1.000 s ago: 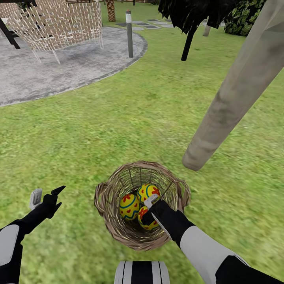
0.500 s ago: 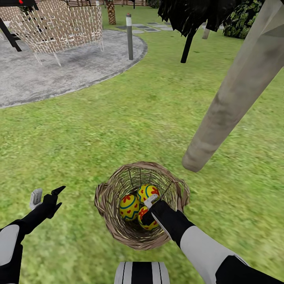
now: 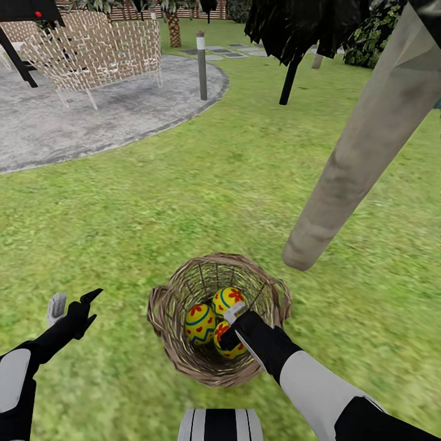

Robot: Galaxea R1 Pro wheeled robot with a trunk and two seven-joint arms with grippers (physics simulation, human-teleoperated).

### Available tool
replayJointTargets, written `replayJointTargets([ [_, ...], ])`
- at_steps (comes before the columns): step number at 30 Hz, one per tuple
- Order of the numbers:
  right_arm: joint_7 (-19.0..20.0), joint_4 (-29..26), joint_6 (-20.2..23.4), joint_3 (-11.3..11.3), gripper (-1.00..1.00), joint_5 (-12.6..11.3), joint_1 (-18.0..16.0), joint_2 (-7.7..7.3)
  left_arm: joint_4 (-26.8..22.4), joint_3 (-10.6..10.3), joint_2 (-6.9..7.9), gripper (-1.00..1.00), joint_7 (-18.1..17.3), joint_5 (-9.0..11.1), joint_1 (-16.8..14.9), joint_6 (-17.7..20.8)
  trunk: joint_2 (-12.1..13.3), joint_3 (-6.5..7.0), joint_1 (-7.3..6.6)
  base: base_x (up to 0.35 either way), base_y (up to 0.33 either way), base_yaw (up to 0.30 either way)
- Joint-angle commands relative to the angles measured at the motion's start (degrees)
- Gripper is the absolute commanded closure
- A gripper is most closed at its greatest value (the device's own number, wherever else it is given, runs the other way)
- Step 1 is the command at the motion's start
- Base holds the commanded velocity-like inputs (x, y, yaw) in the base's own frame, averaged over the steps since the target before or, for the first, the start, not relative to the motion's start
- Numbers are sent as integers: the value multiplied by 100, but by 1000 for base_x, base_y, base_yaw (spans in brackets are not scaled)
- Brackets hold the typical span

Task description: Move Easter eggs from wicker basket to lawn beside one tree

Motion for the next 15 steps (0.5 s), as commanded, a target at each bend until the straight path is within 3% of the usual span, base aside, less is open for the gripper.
replayJointTargets([
  [1, -2, 0, 0, 0, 100, 6, 0, 0, 0, -2, 0, -100, 0, 0, 0, 0, 1, 22, -3, 0, 0, 0],
  [15, -2, 0, 9, -18, 100, 6, 0, 0, 0, -2, 0, -100, 0, 0, 0, -1, 9, 155, -18, 0, 0, 0],
])
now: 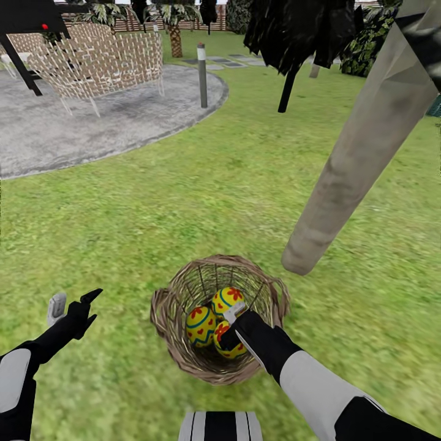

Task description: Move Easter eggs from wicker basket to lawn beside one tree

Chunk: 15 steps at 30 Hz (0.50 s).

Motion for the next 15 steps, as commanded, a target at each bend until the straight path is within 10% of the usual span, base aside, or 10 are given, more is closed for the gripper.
replayJointTargets([
  [1, -2, -1, -1, 0, 100, 24, -1, 0, 0, 0, 0, -100, 0, -2, 0, 0, 2, 23, -2, 0, 0, 0],
  [15, -1, -1, -1, 0, 100, 24, 0, 0, 0, -2, 0, -100, 0, -2, 0, 1, 11, 178, -20, 0, 0, 0],
])
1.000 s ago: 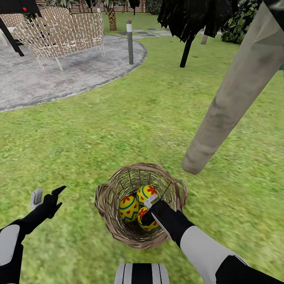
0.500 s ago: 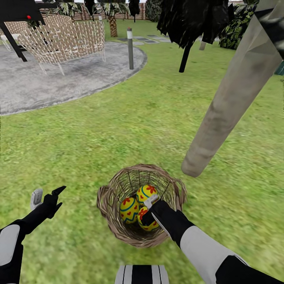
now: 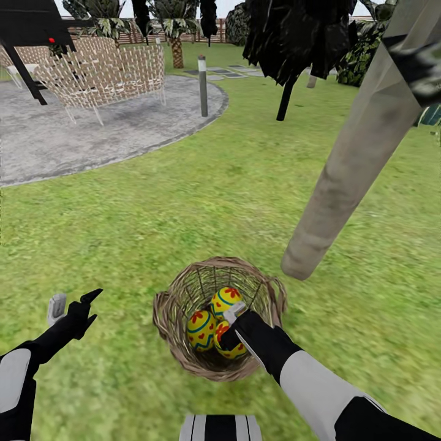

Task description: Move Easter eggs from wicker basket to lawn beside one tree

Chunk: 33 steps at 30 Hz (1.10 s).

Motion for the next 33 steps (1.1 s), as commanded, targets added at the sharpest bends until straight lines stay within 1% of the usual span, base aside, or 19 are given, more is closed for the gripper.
replayJointTargets([
  [1, 1, 0, 0, 0, 100, 5, 0, 0, 0, -2, 0, -100, 0, -3, 0, 2, 2, 23, -2, 0, 0, 0],
  [11, -1, 0, 0, 0, 100, 5, 0, 0, 0, -19, 3, -100, 0, -7, 0, 17, 15, 245, -28, -16, 0, 0],
  [13, 1, 0, 0, 0, 100, 5, 0, 0, -4, -23, 4, -100, -49, 23, 0, 21, 15, 245, -28, -194, 0, 0],
  [14, 1, 0, 0, 0, 100, 5, 0, 0, -1, -21, 10, -100, -265, 74, 0, 23, 15, 245, -28, -53, 0, 0],
  [15, 3, 0, 0, 0, 100, 5, 0, 0, 4, -19, 14, -100, -578, 91, 0, 23, 15, 245, -28, -17, 0, 0],
  [16, -1, 0, 0, 0, 100, 5, 0, 0, 15, -24, 17, -100, -1089, 91, 0, 26, 15, 245, -28, -2, 0, 0],
  [17, 0, 0, 0, 0, 100, 5, 0, 0, 17, -29, 18, -100, -1147, 88, 0, 37, 15, 245, -28, 0, 0, 0],
  [20, -2, 1, -2, 0, 100, 5, 0, 0, 19, -28, 11, -100, -1190, 86, 0, 32, 15, 245, -28, 0, 0, 0],
  [21, -2, 0, -1, 0, 100, 5, 0, 0, 76, -33, 9, -100, -1188, 86, 0, 32, 16, 267, -31, 0, 0, 0],
  [22, -2, 0, 0, 0, 100, 5, 0, 0, 245, -39, 13, -100, -1187, 90, 0, 30, 18, 289, -33, 0, 0, 0],
  [24, -1, 0, 0, 0, 100, 5, 0, 0, 356, -34, 17, -100, -1187, 94, 0, 25, 20, 333, -38, 0, 0, 0],
  [29, -2, 0, 0, 0, 100, 5, 0, 0, 369, -39, 18, -100, -1186, 95, 0, 25, 27, 444, -51, 0, 0, 0],
  [33, -2, 0, 0, 0, 100, 5, 0, 0, 365, -42, 53, -100, -1186, 85, 0, 31, 32, 533, -62, 0, 0, 0],
])
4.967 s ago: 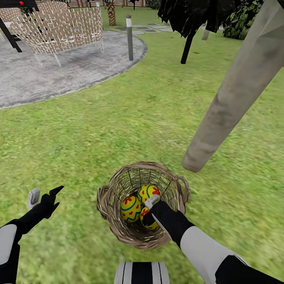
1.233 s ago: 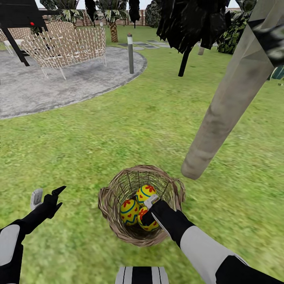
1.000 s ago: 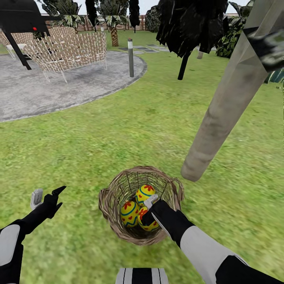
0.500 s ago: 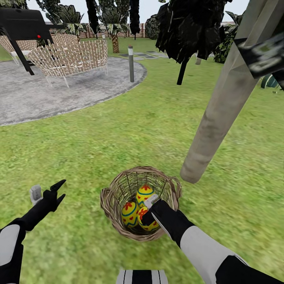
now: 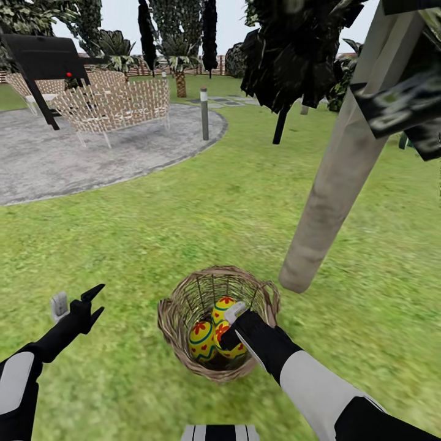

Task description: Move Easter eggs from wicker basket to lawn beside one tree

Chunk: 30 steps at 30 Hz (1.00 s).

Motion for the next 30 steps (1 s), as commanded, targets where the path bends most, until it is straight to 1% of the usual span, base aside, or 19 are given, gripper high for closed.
replayJointTargets([
  [1, 1, 0, 0, 0, 100, -1, 0, 0, -7, 0, 5, -100, -5, -7, 0, 5, 2, 23, -2, 0, 0, 0],
  [11, 8, -22, -6, -13, 100, -4, 0, 0, -39, -9, 25, -100, 7, -28, 0, 35, 15, 244, -28, 0, 0, 0],
  [13, 10, -153, -2, -40, 100, -9, 0, 0, -40, -9, 26, -100, 10, -28, 0, 35, 15, 244, -28, 0, 0, 0],
  [14, 11, -250, -1, -97, 100, -9, 0, 0, -40, -9, 26, -100, 10, -28, 0, 35, 15, 244, -28, 0, 0, 0],
  [16, 42, -434, 17, -349, 100, -9, 0, 0, -32, -9, 25, -100, 9, -28, 0, 35, 15, 244, -28, 0, 0, 0],
  [17, 150, -495, 33, -428, 100, -9, 0, 0, -26, -9, 26, -100, 9, -28, 0, 35, 15, 244, -28, 0, 0, 0],
  [18, 278, -541, 43, -458, 100, -9, 0, 0, -24, -9, 26, -100, 9, -28, 0, 35, 15, 244, -28, 0, 0, 0],
  [19, 495, -688, 117, -481, 100, -9, 0, 0, -23, -9, 26, -100, 9, -28, 0, 35, 15, 244, -28, 0, 0, 0],
  [20, 621, -878, 272, -489, 100, -9, 0, 0, -19, -9, 26, -100, 9, -28, 0, 35, 15, 244, -28, 0, 0, 0],
  [23, 694, -1344, 559, -515, 100, -15, 6, 0, -10, -9, 26, -100, 15, -31, 0, 35, 15, 244, -28, 0, 0, 0],
  [25, 871, -1698, 833, -894, 100, -13, 9, 0, -5, -9, 26, -100, 17, -36, 0, 35, 15, 244, -28, 0, 0, 0],
  [26, 1039, -1905, 971, -1098, 100, -10, 16, 0, -5, -9, 29, -100, 18, -36, 0, 35, 15, 244, -28, 0, 0, 0],
  [28, 1309, -2158, 1066, -1324, 100, -10, 32, -108, -5, -9, 27, -100, 18, -37, 0, 35, 15, 244, -28, 0, 0, 0],
  [29, 1541, -2192, 1081, -1482, 100, -9, 34, -134, -5, -9, 32, -100, 18, -37, 0, 35, 15, 244, -28, 0, 0, 0],
  [30, 1692, -2199, 1086, -1551, 100, -9, 35, -144, -5, -9, 30, -100, 18, -37, 0, 34, 15, 244, -28, 0, 0, 0],
])
